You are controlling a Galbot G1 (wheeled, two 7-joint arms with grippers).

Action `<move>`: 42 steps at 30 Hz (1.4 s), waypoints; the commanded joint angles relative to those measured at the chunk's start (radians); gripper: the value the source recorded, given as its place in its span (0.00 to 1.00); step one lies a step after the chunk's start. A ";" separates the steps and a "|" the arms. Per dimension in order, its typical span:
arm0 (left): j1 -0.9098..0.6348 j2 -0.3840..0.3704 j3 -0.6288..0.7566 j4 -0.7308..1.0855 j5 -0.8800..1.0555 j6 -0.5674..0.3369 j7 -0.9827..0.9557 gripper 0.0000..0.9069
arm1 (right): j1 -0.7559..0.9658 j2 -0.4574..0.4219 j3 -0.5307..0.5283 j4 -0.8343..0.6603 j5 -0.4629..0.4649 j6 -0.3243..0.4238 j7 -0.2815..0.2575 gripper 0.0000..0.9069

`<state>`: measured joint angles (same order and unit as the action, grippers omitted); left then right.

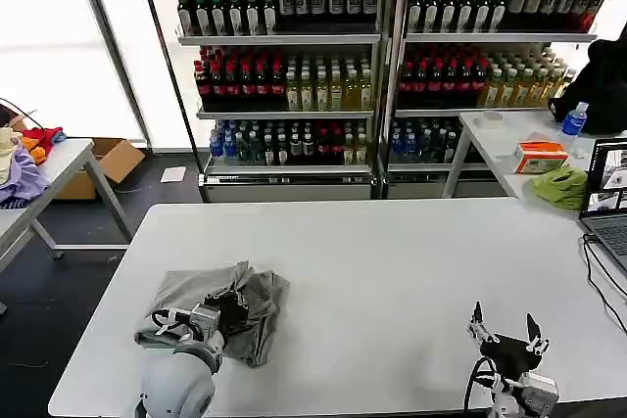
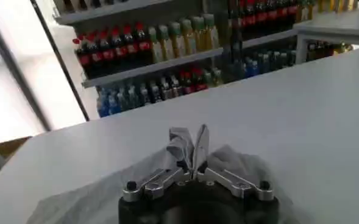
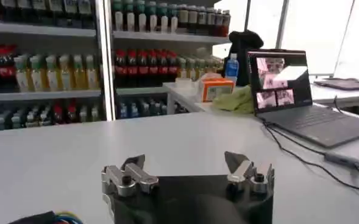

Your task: Fold and organize the clothes.

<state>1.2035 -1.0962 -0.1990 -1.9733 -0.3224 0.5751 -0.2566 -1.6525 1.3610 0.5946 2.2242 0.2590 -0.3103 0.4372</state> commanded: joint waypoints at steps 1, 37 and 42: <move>-0.012 -0.016 0.035 0.007 0.000 0.004 0.013 0.02 | -0.010 0.004 0.000 0.000 -0.003 0.004 0.000 1.00; 0.009 0.102 -0.374 -0.141 -0.686 -0.008 -0.128 1.00 | 0.083 -0.038 -0.060 -0.071 0.007 0.004 0.002 1.00; 0.086 0.122 -0.416 -0.105 -0.582 0.001 -0.081 1.00 | 0.115 -0.055 -0.082 -0.085 0.011 -0.004 0.003 1.00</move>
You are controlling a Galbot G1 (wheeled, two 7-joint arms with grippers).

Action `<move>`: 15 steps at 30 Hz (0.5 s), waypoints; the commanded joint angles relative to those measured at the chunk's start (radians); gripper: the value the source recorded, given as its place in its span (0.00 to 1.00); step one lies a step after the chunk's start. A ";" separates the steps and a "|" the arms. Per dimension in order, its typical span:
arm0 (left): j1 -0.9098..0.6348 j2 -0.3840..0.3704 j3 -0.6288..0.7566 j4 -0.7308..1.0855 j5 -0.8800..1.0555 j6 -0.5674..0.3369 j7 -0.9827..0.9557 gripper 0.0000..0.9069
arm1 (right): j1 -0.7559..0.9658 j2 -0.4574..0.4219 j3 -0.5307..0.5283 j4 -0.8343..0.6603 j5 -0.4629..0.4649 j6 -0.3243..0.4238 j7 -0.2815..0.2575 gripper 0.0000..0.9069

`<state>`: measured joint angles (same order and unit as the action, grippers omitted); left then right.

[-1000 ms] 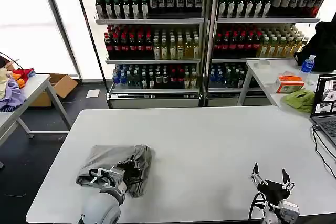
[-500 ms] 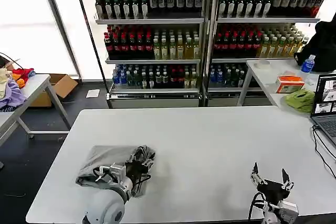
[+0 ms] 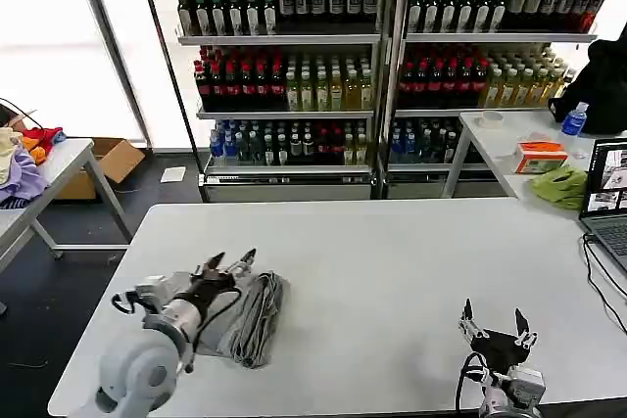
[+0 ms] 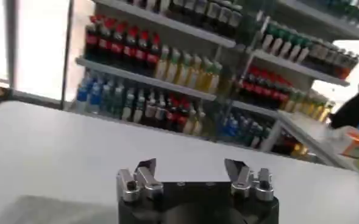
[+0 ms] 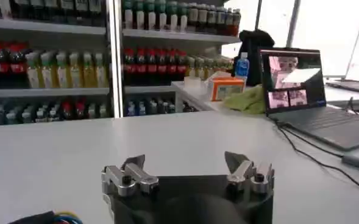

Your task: Fold and organize the clothes.

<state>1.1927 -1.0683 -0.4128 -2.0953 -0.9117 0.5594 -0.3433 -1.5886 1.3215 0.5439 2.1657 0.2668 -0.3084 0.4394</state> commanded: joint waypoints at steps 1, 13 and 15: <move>0.106 0.093 -0.203 0.022 0.023 0.017 0.014 1.00 | 0.058 -0.022 -0.035 -0.028 0.005 -0.008 0.001 1.00; 0.125 0.049 -0.172 0.159 0.218 0.001 0.106 1.00 | 0.072 -0.044 -0.050 -0.019 0.042 -0.027 0.018 1.00; 0.126 0.049 -0.175 0.165 0.218 -0.001 0.109 1.00 | 0.069 -0.046 -0.049 -0.014 0.045 -0.030 0.018 1.00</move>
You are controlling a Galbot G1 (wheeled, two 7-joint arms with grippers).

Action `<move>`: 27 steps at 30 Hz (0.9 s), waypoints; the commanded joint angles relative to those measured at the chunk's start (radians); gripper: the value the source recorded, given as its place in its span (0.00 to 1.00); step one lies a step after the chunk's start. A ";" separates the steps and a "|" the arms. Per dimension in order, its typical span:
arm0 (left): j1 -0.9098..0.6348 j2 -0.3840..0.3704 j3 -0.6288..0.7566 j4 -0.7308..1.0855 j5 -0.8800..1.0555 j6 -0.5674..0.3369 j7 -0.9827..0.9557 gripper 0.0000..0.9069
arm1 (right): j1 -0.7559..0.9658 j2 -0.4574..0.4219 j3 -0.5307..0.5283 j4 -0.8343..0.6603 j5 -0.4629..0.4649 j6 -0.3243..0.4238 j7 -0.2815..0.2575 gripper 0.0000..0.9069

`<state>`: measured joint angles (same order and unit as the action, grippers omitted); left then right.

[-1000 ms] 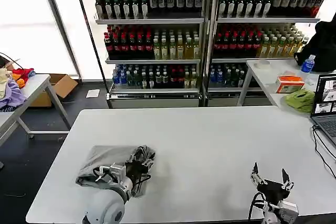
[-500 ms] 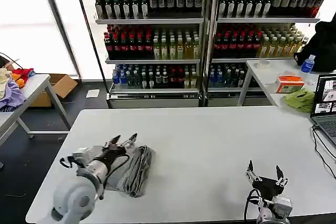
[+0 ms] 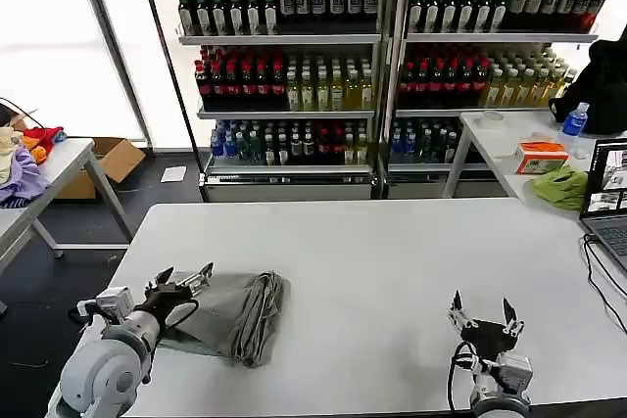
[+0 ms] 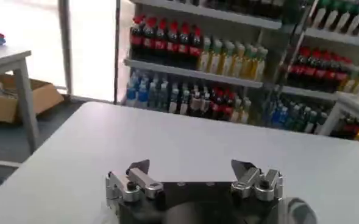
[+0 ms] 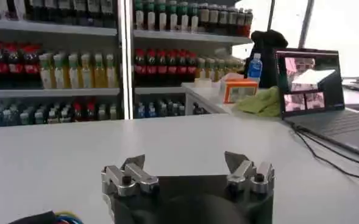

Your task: Fold and organize the clothes.

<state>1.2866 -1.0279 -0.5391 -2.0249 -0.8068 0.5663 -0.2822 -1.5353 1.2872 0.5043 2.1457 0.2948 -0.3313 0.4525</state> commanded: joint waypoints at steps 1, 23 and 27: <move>0.031 0.009 -0.051 0.103 0.116 -0.012 0.049 1.00 | 0.015 -0.014 -0.010 0.006 0.016 -0.006 0.004 1.00; 0.045 -0.005 -0.041 0.171 0.154 -0.007 0.115 1.00 | 0.000 -0.027 -0.006 0.021 0.009 0.000 0.004 1.00; 0.053 -0.009 -0.040 0.168 0.153 -0.004 0.118 1.00 | 0.003 -0.029 -0.006 0.020 0.010 -0.001 0.004 1.00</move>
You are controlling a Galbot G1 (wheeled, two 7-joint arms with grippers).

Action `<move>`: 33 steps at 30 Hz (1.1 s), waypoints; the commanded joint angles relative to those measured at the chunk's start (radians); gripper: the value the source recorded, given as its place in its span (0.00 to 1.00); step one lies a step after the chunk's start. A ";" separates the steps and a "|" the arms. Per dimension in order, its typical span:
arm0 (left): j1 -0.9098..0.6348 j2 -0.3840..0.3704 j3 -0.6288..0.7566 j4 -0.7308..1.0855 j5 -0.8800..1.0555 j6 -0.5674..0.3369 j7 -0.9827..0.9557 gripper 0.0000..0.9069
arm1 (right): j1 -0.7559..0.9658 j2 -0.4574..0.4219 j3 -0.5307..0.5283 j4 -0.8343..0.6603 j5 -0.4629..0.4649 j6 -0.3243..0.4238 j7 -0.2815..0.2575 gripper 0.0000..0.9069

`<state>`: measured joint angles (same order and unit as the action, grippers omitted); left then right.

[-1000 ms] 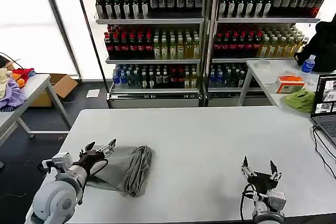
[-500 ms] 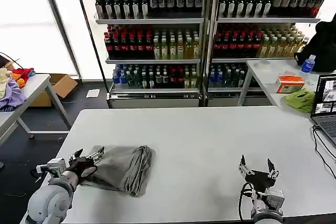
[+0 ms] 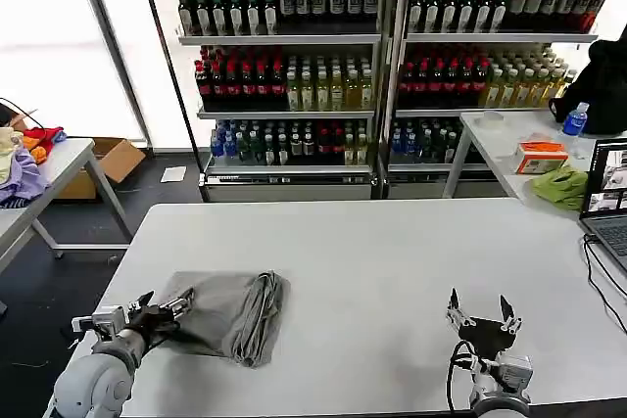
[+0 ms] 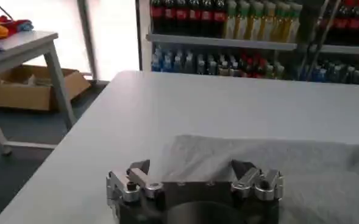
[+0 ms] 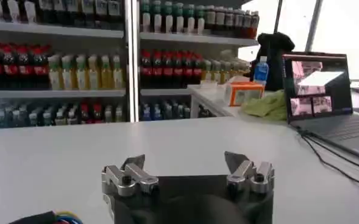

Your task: Fold and organize the clothes.

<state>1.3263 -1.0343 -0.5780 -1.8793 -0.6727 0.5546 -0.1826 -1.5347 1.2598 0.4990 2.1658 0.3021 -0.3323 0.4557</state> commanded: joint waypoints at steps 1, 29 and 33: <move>0.014 -0.004 -0.001 0.023 0.019 0.008 0.020 1.00 | 0.002 -0.002 -0.001 0.000 0.003 0.000 0.001 1.00; 0.032 -0.003 -0.042 0.035 0.009 -0.001 0.034 0.00 | 0.028 -0.013 0.008 0.000 0.015 0.000 0.006 1.00; 0.044 0.028 -0.134 0.014 0.007 -0.004 0.035 0.00 | 0.041 -0.014 0.003 -0.008 0.014 -0.003 0.012 1.00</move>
<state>1.3604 -1.0366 -0.6033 -1.8470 -0.6667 0.5535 -0.1476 -1.5043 1.2472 0.5022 2.1631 0.3161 -0.3342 0.4642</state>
